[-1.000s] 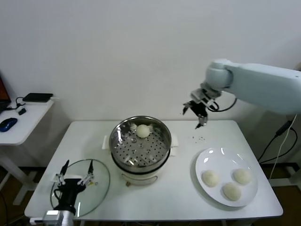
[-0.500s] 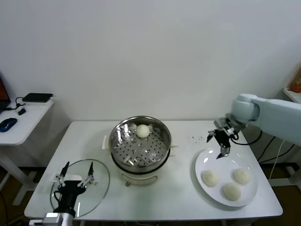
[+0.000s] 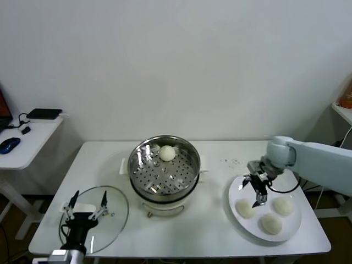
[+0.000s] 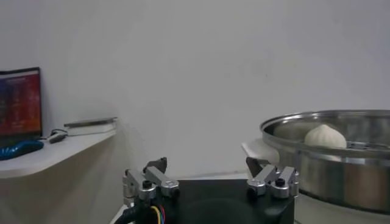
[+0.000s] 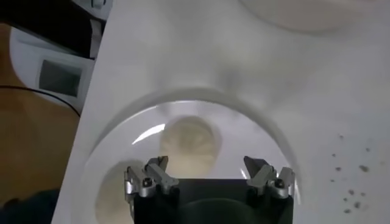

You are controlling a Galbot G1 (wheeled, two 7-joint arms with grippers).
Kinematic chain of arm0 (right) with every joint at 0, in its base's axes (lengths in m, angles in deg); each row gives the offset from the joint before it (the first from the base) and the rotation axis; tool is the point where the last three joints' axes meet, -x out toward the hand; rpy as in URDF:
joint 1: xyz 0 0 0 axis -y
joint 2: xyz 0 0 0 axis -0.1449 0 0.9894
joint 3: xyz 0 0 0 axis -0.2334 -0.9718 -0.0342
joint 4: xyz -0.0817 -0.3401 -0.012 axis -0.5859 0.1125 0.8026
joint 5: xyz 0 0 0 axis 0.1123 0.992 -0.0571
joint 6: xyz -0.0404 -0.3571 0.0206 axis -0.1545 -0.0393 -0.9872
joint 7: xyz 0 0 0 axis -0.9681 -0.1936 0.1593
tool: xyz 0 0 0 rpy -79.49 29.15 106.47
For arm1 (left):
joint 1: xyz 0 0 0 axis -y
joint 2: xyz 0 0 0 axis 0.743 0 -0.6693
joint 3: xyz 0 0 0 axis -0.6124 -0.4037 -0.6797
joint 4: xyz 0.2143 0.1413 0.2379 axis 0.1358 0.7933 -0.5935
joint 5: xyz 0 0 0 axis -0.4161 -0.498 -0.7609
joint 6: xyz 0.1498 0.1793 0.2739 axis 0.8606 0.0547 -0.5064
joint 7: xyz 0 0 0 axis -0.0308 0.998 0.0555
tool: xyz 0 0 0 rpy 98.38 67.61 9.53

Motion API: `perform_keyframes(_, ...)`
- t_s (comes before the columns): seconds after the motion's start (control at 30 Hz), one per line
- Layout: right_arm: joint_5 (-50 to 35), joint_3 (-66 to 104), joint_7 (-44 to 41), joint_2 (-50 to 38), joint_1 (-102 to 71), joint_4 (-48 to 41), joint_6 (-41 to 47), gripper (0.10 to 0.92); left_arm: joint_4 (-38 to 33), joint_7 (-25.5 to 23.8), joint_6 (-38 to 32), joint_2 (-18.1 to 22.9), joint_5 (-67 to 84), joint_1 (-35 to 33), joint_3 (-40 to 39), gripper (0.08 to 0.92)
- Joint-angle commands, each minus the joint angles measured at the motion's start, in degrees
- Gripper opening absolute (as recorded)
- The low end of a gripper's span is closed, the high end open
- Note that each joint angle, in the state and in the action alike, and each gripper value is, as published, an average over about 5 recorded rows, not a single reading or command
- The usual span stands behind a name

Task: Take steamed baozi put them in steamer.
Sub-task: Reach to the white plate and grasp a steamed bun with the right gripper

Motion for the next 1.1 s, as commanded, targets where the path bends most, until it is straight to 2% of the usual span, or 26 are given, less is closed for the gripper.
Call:
perform_keyframes(0.03,0.74,1.46,0.58,-0.35,-4.1,-0.28,0.63,0.823,0.48,0.0,-0.09,-0.09,0.14,0.0,-0.01,0.823)
perform_keyframes(1.1,3.9,5.45,1.47,1.45,-8.81,-3.14,-0.12,0.823,0.78,0.1,-0.33,-0.06,0.73,-0.6,0.15,0.823)
